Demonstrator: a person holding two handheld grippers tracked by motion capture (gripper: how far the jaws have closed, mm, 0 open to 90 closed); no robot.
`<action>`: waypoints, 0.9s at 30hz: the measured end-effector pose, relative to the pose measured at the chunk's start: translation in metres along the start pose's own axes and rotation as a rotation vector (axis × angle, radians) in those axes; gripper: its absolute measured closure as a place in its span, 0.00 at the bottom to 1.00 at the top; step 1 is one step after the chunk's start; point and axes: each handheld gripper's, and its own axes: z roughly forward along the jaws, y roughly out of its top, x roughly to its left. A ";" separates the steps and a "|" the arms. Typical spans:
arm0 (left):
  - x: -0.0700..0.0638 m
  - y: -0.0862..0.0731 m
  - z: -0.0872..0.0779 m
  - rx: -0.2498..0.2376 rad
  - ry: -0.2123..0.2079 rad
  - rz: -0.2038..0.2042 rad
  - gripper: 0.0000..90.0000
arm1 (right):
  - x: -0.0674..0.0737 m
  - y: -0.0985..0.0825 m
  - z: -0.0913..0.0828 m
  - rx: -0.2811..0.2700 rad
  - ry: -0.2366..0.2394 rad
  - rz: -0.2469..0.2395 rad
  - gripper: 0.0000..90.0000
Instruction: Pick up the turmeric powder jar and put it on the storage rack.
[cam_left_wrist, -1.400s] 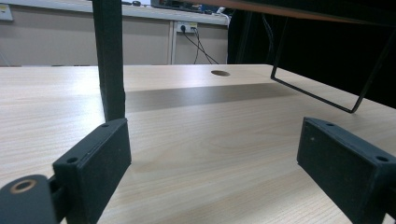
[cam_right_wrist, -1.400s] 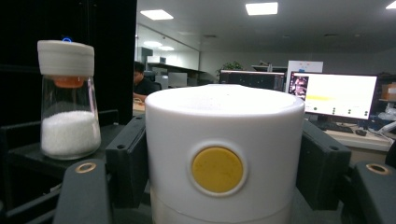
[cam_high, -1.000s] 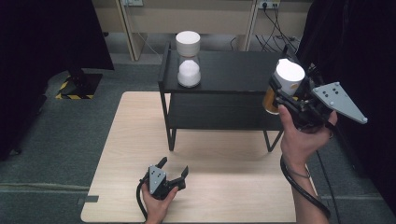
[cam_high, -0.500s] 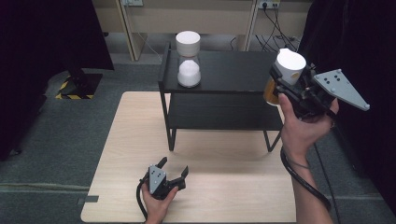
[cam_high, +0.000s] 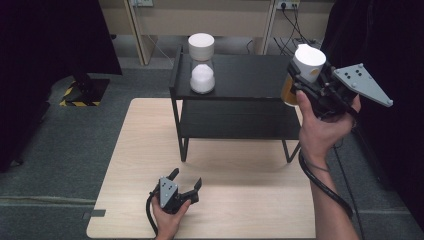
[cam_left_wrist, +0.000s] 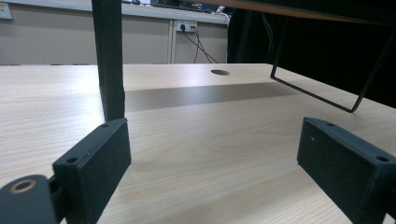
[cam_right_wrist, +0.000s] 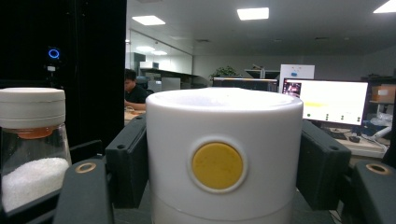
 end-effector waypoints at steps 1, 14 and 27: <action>0.000 0.000 0.000 0.000 0.000 0.000 0.10 | 0.000 0.000 0.001 0.000 0.001 -0.001 0.34; 0.001 0.001 0.000 0.006 -0.002 -0.003 0.10 | 0.005 -0.002 0.019 0.016 -0.002 0.015 0.34; 0.001 0.002 0.001 0.009 -0.007 -0.003 0.10 | 0.002 0.000 0.036 0.039 -0.024 0.034 0.34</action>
